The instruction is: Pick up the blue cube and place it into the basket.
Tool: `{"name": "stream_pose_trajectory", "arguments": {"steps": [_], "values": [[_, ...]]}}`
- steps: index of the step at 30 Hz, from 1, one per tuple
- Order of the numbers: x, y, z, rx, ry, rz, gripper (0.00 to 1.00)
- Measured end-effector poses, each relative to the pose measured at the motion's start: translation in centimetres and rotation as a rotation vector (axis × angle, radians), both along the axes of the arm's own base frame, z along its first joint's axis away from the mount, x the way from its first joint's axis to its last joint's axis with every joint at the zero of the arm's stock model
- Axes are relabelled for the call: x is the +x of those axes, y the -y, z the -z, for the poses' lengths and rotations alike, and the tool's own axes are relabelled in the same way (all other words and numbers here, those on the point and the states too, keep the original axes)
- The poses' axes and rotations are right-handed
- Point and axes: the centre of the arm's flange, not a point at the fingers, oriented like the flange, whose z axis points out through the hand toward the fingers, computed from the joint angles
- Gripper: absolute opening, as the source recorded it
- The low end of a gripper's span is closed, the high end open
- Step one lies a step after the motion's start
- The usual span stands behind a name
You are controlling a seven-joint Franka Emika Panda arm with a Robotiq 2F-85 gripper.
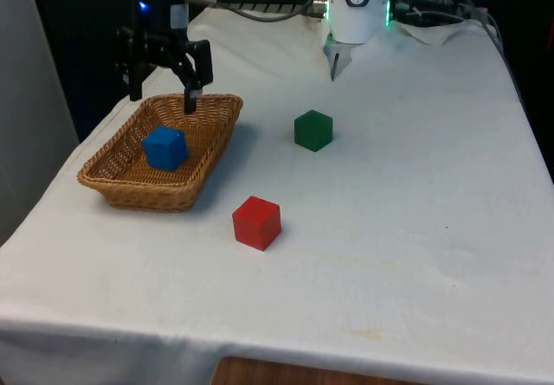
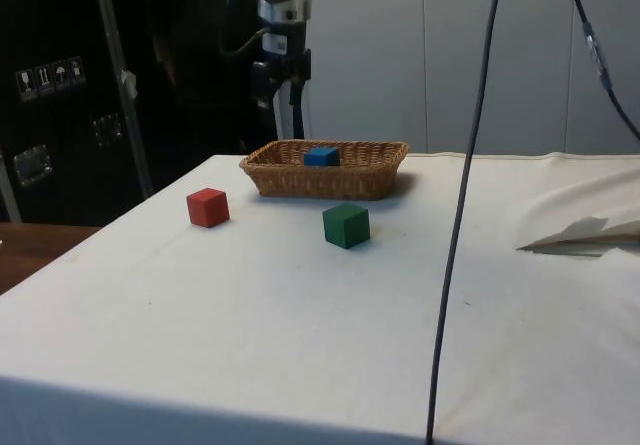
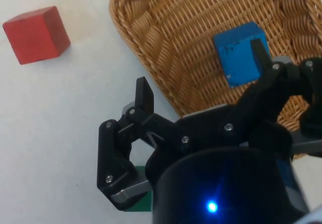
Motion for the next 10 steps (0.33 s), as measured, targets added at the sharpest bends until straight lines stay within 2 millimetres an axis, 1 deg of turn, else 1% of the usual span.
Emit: {"name": "stream_pose_trajectory", "arguments": {"steps": [7,10], "values": [[2.0,0.1,0.1,0.0,-0.016,-0.011,1.0],[2.4,0.1,0.1,0.002,-0.023,-0.014,1.0]]}}
